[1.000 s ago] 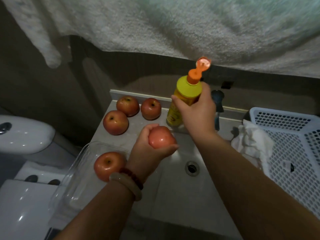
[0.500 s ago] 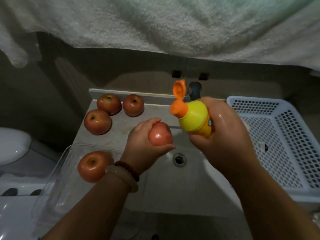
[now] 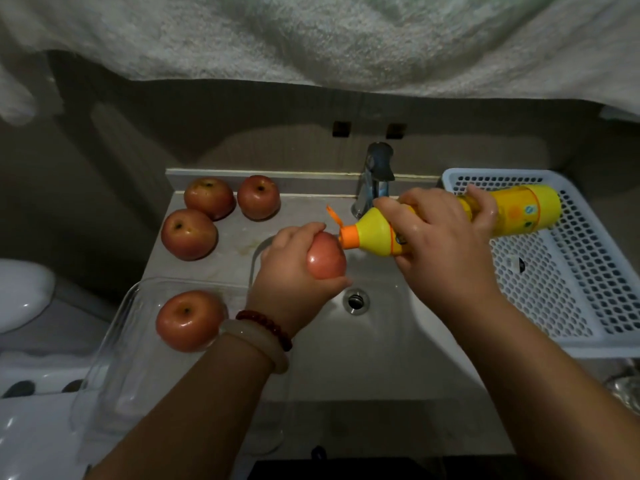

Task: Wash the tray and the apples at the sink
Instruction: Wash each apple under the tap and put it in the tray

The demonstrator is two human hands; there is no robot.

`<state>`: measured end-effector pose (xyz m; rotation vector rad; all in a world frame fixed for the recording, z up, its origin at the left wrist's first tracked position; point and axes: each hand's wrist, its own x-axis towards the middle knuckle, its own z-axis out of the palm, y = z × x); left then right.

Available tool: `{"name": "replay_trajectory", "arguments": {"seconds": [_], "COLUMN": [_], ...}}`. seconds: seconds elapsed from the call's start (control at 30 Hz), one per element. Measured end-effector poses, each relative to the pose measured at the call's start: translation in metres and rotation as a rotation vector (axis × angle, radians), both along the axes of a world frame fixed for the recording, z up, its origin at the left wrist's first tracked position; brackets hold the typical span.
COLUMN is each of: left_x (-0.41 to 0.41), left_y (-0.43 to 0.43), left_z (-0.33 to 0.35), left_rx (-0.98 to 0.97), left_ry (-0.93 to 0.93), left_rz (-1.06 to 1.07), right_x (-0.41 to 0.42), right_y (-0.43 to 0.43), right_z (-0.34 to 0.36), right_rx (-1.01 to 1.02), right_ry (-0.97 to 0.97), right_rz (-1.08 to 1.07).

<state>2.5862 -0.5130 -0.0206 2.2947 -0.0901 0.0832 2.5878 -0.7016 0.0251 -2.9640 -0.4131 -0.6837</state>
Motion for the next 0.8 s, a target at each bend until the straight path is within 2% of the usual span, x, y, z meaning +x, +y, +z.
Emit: {"name": "replay_trajectory", "arguments": {"seconds": [0.8], "left_x": [-0.0020], "left_y": [0.0032], "left_z": [0.0011], "left_rx": [0.054], "left_ry": [0.051], "left_rz": [-0.020], "right_x": [0.0060], "right_y": [0.0035], "right_z": [-0.0079], "right_rx": [-0.099], "right_ry": [-0.055], "right_rz": [0.046]}}
